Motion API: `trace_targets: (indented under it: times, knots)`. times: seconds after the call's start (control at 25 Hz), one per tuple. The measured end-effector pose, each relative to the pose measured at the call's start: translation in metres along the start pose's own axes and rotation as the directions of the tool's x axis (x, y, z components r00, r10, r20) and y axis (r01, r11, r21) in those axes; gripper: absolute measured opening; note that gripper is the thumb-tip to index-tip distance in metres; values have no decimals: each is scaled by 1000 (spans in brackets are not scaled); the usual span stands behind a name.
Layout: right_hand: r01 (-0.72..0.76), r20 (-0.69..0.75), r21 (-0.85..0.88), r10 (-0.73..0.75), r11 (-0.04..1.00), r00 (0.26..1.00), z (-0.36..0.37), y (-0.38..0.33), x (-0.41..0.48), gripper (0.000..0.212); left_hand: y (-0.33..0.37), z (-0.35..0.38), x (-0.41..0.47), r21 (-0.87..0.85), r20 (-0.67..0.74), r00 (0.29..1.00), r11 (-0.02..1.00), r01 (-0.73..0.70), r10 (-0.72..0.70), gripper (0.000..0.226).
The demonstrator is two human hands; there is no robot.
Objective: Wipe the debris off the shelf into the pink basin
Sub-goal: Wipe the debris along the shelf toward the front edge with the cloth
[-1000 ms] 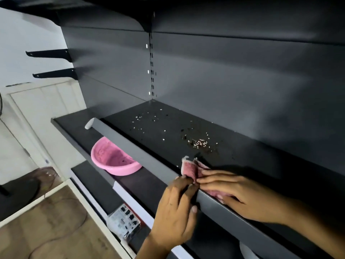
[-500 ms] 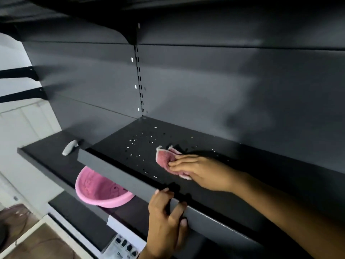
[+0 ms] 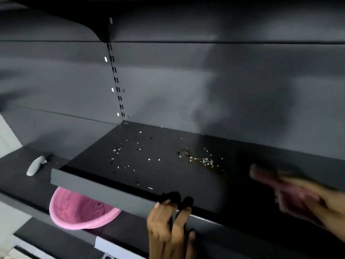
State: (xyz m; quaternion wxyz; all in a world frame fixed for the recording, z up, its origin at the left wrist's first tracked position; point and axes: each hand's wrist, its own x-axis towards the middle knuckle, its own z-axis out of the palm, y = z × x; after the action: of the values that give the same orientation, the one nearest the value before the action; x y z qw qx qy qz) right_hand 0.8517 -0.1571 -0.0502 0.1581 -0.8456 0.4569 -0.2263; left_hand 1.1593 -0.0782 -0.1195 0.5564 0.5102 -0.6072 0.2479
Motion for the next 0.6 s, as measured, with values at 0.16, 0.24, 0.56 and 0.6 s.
trace_targets:
  times: [0.16,0.24,0.56,0.6]
  knots:
    - [-102,-150,-99,86,990,985,14,-32,17,49,9,3,7,13,-75,997,1000,-6,7,40]
    - [-54,-94,-146,41,988,995,40,-64,51,54,13,4,11,3,-103,995,1000,9,-8,41]
    - [-26,12,98,25,995,1000,107,-198,164,57,5,-13,19,-30,41,998,998,-49,50,45]
    - [9,-62,178,2,984,998,99,-199,165,54,1,-15,19,-39,56,995,996,-86,88,47]
